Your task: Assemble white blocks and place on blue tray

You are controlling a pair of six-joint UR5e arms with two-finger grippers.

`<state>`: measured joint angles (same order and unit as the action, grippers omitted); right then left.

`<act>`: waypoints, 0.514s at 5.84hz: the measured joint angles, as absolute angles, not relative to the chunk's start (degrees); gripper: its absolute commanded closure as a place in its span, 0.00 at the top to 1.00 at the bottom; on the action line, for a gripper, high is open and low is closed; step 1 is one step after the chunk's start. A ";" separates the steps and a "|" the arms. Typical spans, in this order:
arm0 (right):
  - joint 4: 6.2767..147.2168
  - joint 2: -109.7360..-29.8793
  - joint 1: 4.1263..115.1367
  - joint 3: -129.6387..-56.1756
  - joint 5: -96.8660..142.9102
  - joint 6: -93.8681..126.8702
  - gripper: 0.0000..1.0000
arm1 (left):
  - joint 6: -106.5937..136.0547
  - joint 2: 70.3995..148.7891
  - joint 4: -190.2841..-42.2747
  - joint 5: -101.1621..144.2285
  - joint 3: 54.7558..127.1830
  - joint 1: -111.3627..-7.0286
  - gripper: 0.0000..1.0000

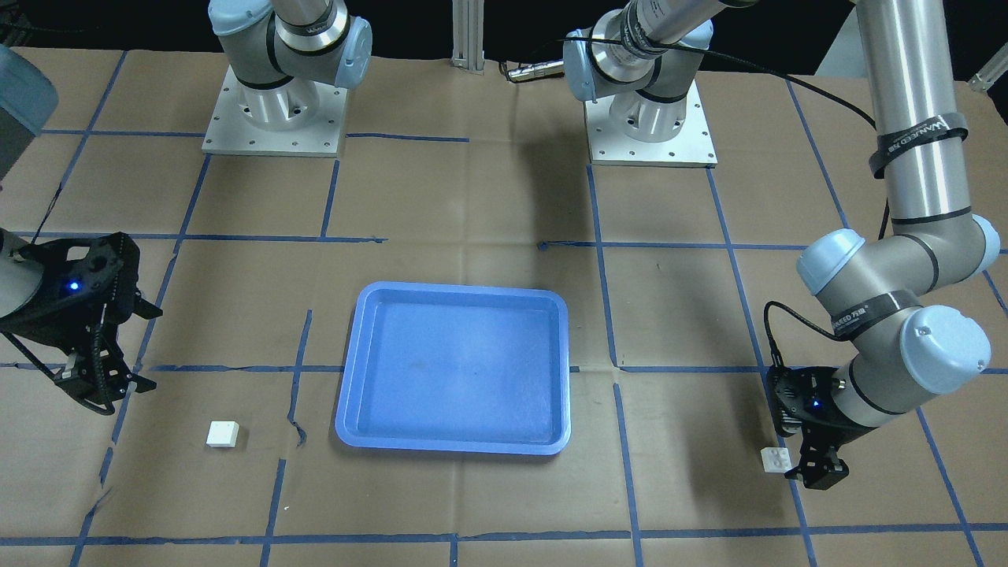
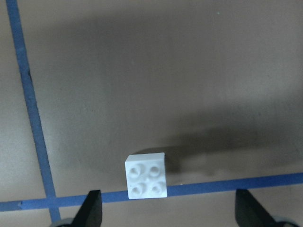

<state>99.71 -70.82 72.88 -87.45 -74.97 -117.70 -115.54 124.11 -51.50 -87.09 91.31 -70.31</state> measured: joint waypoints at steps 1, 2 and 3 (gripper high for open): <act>100.35 -67.76 71.13 -87.60 -70.01 -117.78 1.00 | -115.37 124.74 -51.07 -87.10 91.04 -70.31 0.99; 101.56 -64.89 70.22 -88.11 -66.04 -117.57 1.00 | -115.33 125.54 -50.34 -87.07 90.80 -70.31 0.97; 104.45 -62.51 69.58 -89.22 -63.05 -117.12 1.00 | -115.26 126.27 -49.77 -86.86 90.71 -70.31 0.90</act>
<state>104.45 -62.51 69.58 -89.22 -63.05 -117.12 -115.26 126.27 -49.77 -86.86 90.71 -70.31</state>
